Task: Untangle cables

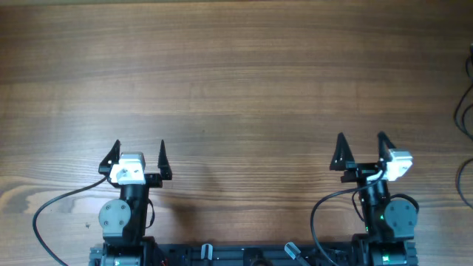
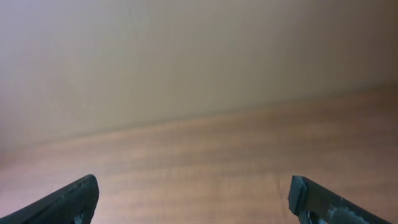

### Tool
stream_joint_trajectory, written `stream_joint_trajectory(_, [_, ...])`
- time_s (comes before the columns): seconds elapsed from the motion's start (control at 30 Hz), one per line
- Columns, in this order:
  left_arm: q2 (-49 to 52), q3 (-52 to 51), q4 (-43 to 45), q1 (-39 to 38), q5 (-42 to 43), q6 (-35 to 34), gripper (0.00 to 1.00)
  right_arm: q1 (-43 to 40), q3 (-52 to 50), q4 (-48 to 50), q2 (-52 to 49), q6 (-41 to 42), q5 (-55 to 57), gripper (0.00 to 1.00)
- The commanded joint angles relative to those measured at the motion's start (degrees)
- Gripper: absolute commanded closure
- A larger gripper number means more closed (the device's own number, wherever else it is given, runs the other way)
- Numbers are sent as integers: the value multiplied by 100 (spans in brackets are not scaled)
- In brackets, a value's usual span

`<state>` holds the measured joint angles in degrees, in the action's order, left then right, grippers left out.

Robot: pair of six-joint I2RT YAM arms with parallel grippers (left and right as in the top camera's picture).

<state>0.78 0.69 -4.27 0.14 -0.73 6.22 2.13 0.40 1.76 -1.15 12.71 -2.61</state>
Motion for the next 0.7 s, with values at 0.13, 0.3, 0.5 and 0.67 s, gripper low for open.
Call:
stream_joint_trajectory(0.13, [-46, -35, 2, 39, 48, 87, 0, -39, -13, -170, 96, -243, -136, 0])
stream_joint_trajectory(0.3, [-44, -35, 2, 39, 46, 87, 0, -39, -13, -168, 96, -422, -138, 0])
stream_joint_trajectory(0.5, [-44, -35, 2, 39, 48, 87, 0, -39, -13, -173, 96, -1528, -129, 0])
stream_joint_trajectory(0.67, [-44, -35, 2, 39, 48, 87, 0, -39, -13, -175, 96, -1956, -72, 0])
